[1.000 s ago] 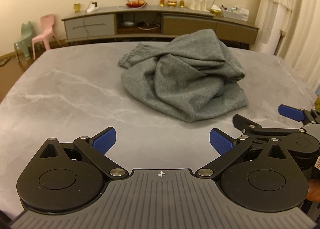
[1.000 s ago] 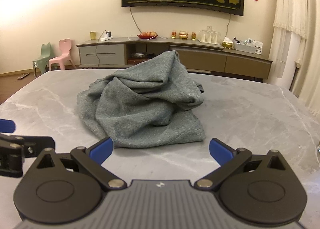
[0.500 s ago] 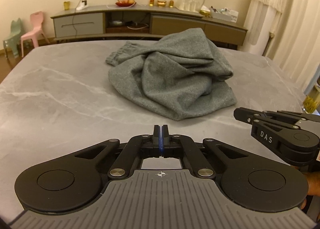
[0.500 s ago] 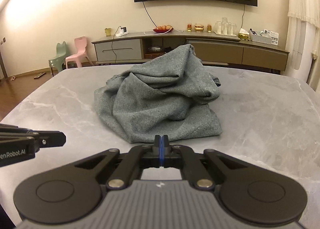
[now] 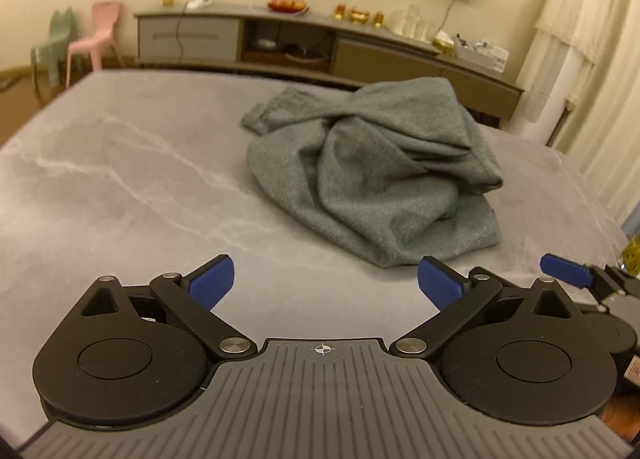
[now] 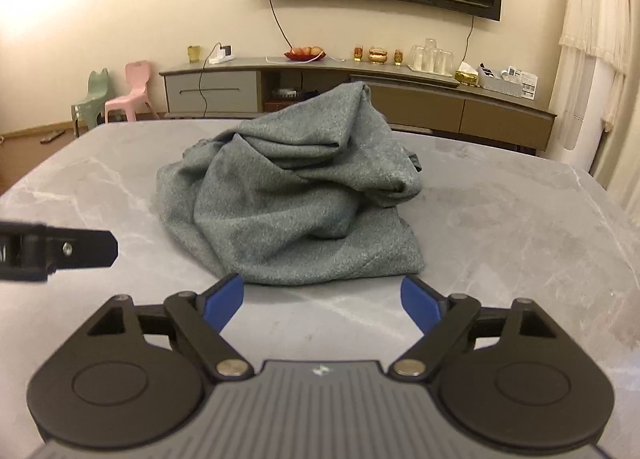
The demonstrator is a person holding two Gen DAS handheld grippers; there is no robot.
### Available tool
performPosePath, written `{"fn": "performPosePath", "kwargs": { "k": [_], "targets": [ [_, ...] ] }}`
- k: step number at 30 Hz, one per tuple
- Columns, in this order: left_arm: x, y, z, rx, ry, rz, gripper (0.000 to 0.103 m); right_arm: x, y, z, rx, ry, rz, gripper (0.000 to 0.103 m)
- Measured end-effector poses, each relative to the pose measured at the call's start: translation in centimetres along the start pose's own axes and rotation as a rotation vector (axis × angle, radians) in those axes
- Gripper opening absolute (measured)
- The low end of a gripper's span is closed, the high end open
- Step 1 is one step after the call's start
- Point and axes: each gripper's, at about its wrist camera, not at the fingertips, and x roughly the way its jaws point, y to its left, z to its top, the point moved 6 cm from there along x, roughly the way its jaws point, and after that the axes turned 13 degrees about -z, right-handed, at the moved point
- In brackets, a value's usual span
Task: Fold clothes
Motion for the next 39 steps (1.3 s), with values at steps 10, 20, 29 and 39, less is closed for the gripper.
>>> {"fn": "performPosePath", "kwargs": {
  "k": [10,20,29,39],
  "targets": [
    [2.7,0.6,2.2,0.013,0.009,-0.032,0.095,1.6,0.5,1.4,-0.039,0.021,0.036,0.088],
    [10.2,2.0,7.9,-0.012,-0.015,-0.016,0.096,10.4,1.2,10.6,-0.124,-0.075,-0.033,0.090],
    [14.5,4.3,8.5,-0.022,-0.004,-0.032,0.075,4.6,-5.6,16.0,0.204,-0.169,0.160,0.009],
    [13.9,3.2,8.1,-0.001,0.001,-0.063,0.091,5.9,-13.0,8.2,0.249,-0.003,-0.220,0.049]
  ]
}}
